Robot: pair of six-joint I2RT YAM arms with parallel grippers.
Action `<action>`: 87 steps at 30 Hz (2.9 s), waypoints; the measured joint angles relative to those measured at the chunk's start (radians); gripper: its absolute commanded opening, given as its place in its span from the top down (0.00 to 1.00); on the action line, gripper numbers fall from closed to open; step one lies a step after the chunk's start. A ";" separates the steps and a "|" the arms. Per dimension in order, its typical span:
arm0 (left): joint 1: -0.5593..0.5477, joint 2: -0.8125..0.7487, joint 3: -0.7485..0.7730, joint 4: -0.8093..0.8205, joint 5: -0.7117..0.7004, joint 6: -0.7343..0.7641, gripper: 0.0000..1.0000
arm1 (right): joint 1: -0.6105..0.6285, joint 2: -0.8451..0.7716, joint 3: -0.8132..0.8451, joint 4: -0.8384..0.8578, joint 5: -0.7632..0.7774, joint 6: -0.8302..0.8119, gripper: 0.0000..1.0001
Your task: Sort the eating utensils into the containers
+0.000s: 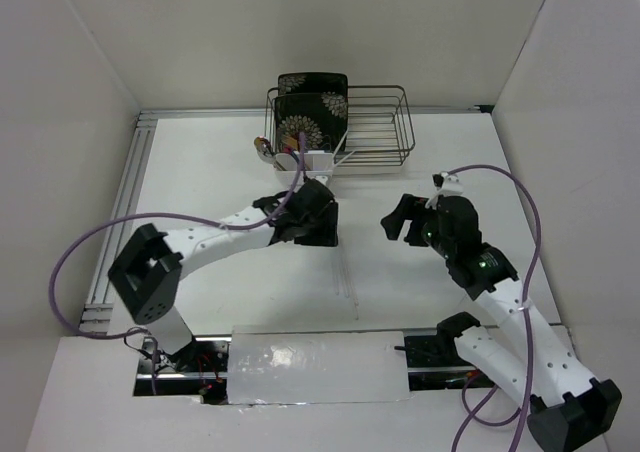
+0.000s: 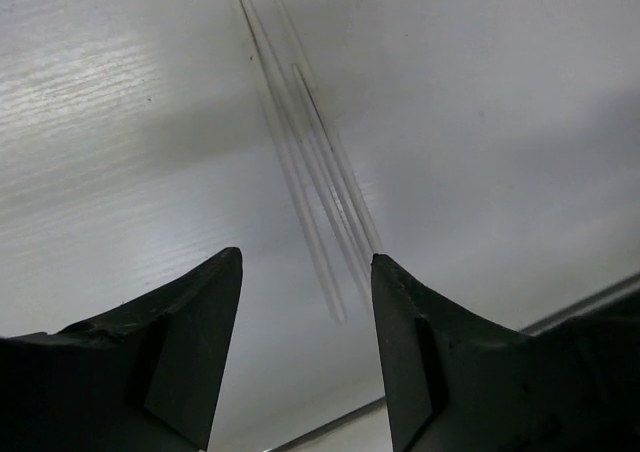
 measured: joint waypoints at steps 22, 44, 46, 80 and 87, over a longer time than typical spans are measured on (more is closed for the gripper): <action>-0.072 0.323 0.167 -0.179 -0.122 -0.116 0.47 | 0.000 0.010 0.001 0.002 -0.031 0.008 0.14; -0.084 0.433 0.299 -0.257 -0.178 -0.175 0.73 | 0.000 0.023 0.001 0.011 -0.047 0.005 0.14; -0.084 0.414 0.269 -0.247 -0.181 -0.176 0.73 | 0.000 0.023 0.001 0.011 -0.048 0.005 0.14; -0.074 0.062 -0.103 -0.086 -0.020 -0.058 1.00 | 0.041 0.241 -0.015 0.183 -0.291 0.138 0.16; -0.066 -0.053 -0.103 -0.042 0.013 -0.032 0.99 | 0.136 0.344 0.004 0.237 -0.298 0.159 0.16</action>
